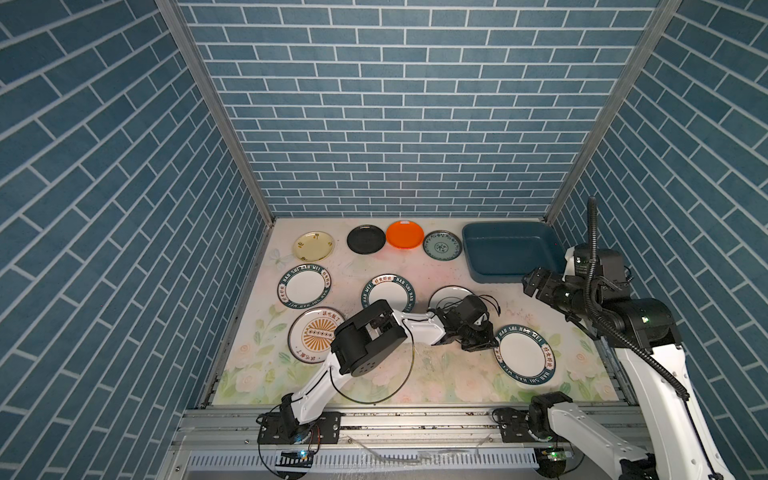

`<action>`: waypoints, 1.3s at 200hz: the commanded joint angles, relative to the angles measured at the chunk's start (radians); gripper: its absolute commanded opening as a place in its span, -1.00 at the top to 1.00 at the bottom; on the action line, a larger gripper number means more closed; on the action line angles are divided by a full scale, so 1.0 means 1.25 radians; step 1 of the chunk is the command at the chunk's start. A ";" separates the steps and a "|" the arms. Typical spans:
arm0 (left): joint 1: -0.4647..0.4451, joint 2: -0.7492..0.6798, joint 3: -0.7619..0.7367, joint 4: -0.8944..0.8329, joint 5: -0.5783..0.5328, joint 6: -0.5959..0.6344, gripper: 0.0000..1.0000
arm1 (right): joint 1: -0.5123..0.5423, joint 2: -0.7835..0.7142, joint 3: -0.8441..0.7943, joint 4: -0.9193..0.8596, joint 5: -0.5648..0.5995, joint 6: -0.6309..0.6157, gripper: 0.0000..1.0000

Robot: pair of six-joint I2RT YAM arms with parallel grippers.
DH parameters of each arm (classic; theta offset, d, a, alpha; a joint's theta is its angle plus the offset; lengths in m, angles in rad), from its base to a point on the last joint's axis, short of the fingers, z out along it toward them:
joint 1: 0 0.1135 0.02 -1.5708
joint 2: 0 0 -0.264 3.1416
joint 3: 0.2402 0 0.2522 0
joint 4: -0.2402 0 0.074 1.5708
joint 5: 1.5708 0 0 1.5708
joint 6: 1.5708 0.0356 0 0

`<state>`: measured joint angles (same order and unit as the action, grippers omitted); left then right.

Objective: Place the plates into the plastic bin on the countertop
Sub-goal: 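Lift the plate with left gripper toward the bin while right gripper meets it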

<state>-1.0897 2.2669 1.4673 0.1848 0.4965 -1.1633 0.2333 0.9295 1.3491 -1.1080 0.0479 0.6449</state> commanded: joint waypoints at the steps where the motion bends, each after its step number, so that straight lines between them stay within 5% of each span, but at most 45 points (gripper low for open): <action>1: -0.001 0.012 0.005 -0.059 -0.023 0.015 0.97 | -0.004 -0.004 0.013 -0.014 0.008 -0.023 -0.83; 118: 0.031 -0.094 0.026 -0.099 0.013 0.045 1.00 | -0.005 0.002 -0.020 0.045 -0.026 0.012 -0.86; 205: 0.185 -0.134 0.194 -0.282 0.147 0.159 1.00 | -0.018 0.103 -0.007 0.220 -0.099 0.078 -0.95; 260: 0.286 -0.094 0.297 -0.306 0.194 0.161 0.97 | -0.118 0.154 -0.005 0.259 -0.225 0.098 -0.97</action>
<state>-0.7750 2.1410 1.7603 -0.1833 0.6838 -0.9859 0.1383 1.1126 1.3270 -0.8280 -0.1398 0.7284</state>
